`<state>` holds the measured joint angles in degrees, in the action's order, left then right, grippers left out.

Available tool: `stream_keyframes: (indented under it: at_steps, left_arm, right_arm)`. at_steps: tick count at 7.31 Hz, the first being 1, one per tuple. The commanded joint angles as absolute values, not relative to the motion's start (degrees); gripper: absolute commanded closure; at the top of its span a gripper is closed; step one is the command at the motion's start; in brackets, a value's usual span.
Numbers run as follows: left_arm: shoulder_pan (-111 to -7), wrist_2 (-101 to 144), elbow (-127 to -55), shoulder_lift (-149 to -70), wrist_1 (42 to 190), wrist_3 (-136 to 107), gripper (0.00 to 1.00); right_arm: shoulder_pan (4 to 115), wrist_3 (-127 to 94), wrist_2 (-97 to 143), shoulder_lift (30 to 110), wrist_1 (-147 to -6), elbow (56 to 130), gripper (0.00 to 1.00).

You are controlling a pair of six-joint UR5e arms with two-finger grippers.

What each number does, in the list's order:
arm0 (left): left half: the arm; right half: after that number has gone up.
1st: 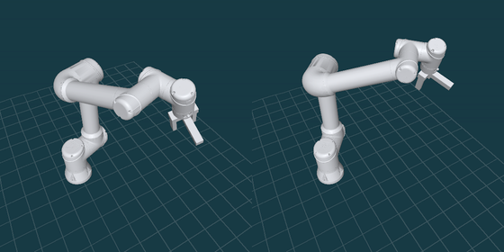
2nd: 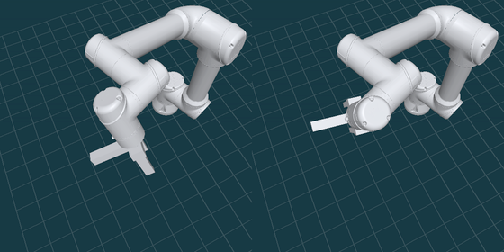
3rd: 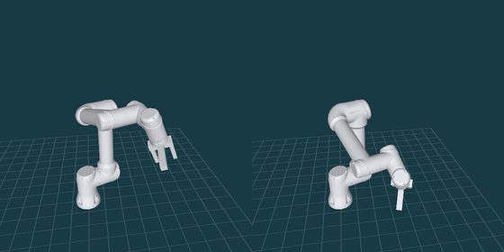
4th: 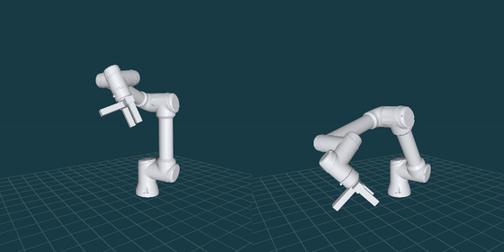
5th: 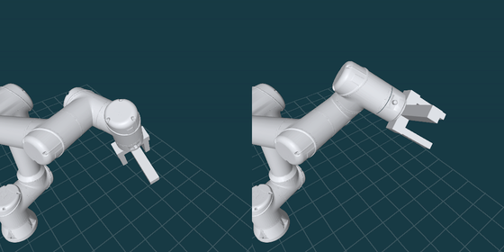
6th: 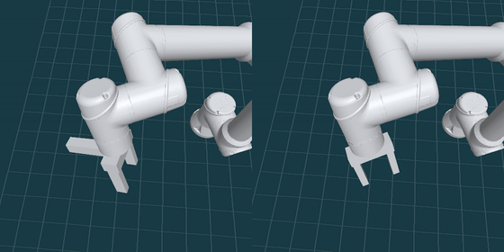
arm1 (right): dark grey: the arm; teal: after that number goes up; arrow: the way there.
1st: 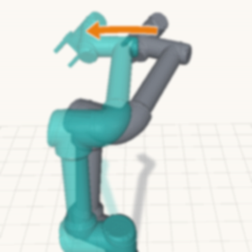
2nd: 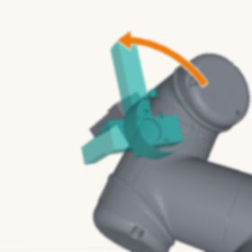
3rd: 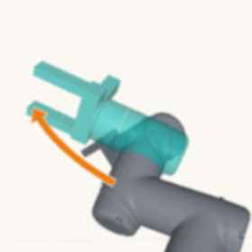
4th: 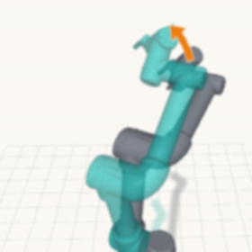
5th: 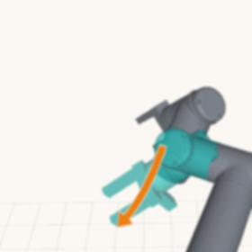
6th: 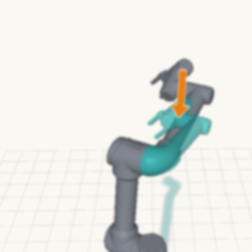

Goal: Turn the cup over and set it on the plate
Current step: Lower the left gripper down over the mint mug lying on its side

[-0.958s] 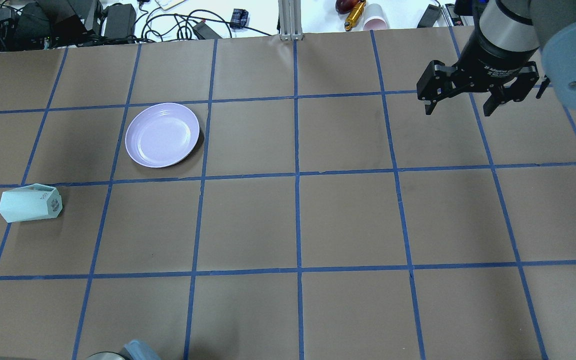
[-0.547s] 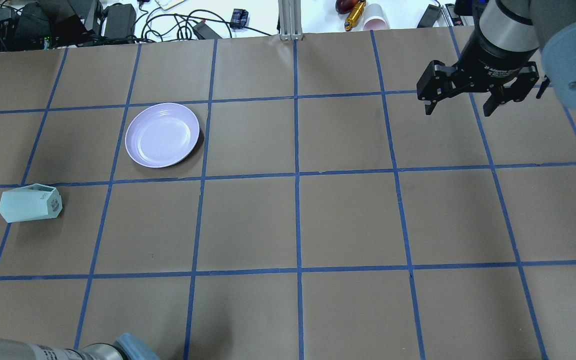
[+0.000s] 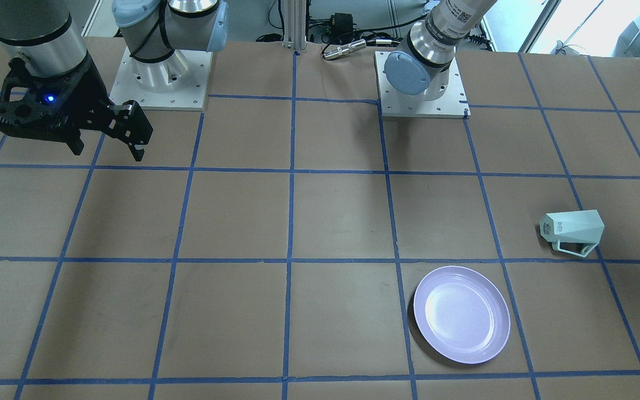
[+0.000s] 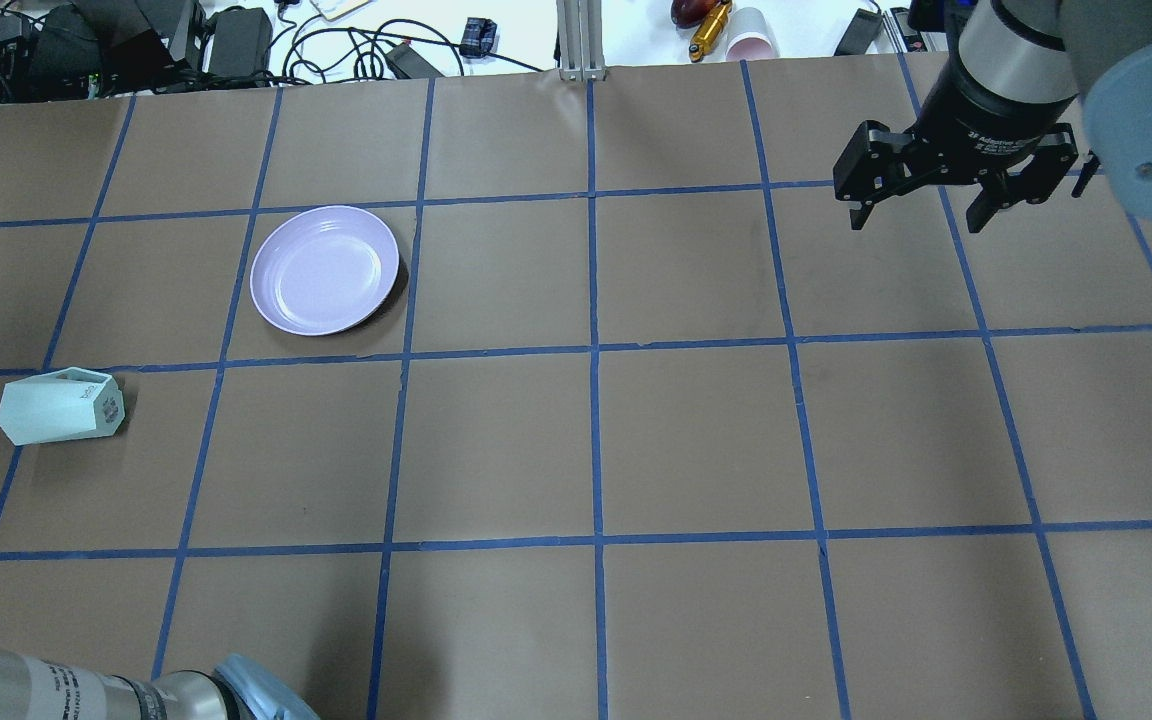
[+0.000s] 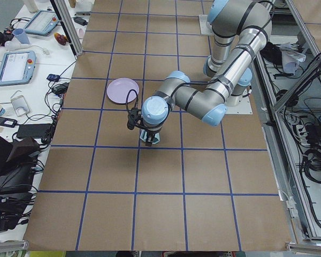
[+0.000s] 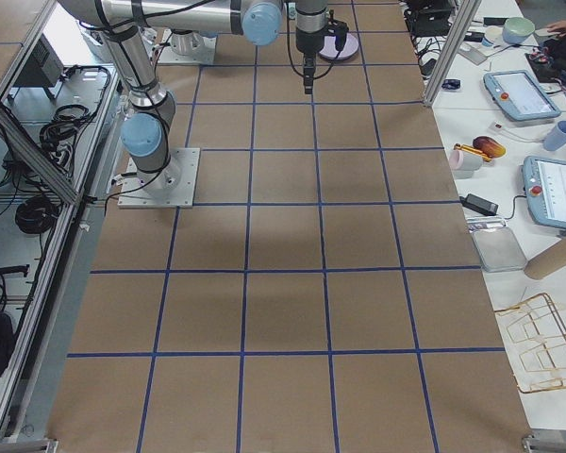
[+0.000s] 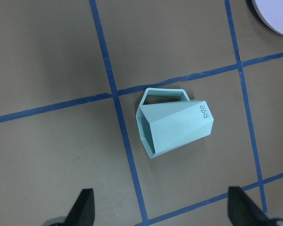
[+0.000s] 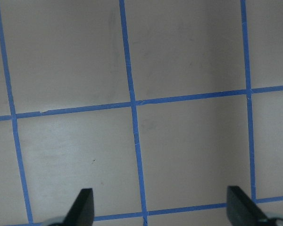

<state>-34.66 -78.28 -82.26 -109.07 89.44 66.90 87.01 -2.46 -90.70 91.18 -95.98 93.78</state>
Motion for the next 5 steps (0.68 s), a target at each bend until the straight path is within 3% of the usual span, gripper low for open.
stream_keyframes:
  at_steps: [1, 5]
  left_arm:
    - [-34.01, -76.29, -81.31, -112.13, 89.38, 66.45, 0.00]
    - [-30.06, -68.65, -79.37, -118.81, 94.39, 65.91, 0.00]
  right_arm:
    - [87.01, -2.46, -90.70, 91.23, -95.98, 93.78, 0.00]
    - [87.01, -2.46, -90.70, 91.23, -95.98, 93.78, 0.00]
